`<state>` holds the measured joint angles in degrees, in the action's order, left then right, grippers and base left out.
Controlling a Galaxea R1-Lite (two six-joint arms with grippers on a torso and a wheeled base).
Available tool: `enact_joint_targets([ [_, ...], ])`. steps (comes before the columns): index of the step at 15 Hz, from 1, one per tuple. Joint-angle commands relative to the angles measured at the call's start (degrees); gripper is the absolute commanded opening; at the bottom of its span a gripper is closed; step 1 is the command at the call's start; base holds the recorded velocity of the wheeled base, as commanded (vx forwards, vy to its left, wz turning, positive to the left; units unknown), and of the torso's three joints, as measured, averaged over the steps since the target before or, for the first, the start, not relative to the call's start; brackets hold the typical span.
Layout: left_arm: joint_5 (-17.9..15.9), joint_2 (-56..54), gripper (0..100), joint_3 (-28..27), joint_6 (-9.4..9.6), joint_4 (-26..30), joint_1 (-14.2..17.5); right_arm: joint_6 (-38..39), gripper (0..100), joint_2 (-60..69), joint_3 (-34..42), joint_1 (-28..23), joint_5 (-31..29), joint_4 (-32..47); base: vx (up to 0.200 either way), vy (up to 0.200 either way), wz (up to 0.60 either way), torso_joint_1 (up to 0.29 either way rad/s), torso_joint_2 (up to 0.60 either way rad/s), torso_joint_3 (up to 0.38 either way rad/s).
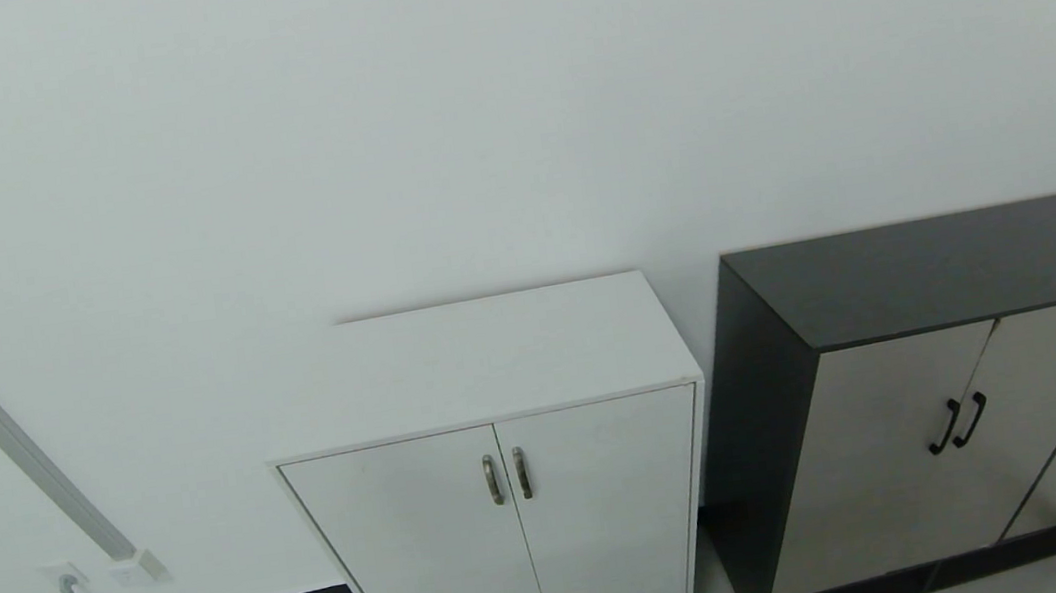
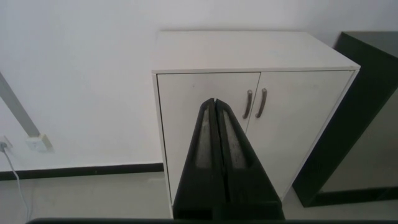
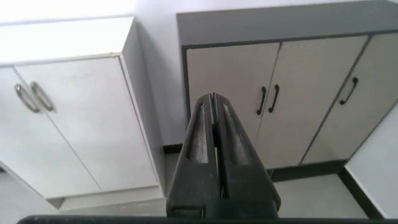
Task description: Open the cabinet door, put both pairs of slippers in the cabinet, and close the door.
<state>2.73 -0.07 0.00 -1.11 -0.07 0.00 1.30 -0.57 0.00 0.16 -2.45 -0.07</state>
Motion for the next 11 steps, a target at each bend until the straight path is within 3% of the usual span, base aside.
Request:
enact_joint_targets([
  [1, -0.2, 0.1, 0, 0.0, 0.14, 0.0, 0.0, 2.9, 0, 0.5, 0.0, -0.1, -1.2, -0.2, 0.000, 0.000, 0.00, 0.000, 0.00, 0.000],
  [3, -0.2, 0.1, 0, 0.0, 0.05, 0.0, 0.0, 4.1, 0, 0.5, 0.0, -0.1, -3.7, -0.5, 0.000, 0.000, 0.00, 0.000, 0.00, 0.000],
  [11, -0.2, 0.1, 0, 0.0, 0.05, 0.0, 0.0, 3.3, 0, 0.5, 0.0, -0.1, -2.9, -0.4, 0.000, 0.000, 0.00, 0.000, 0.00, 0.000],
])
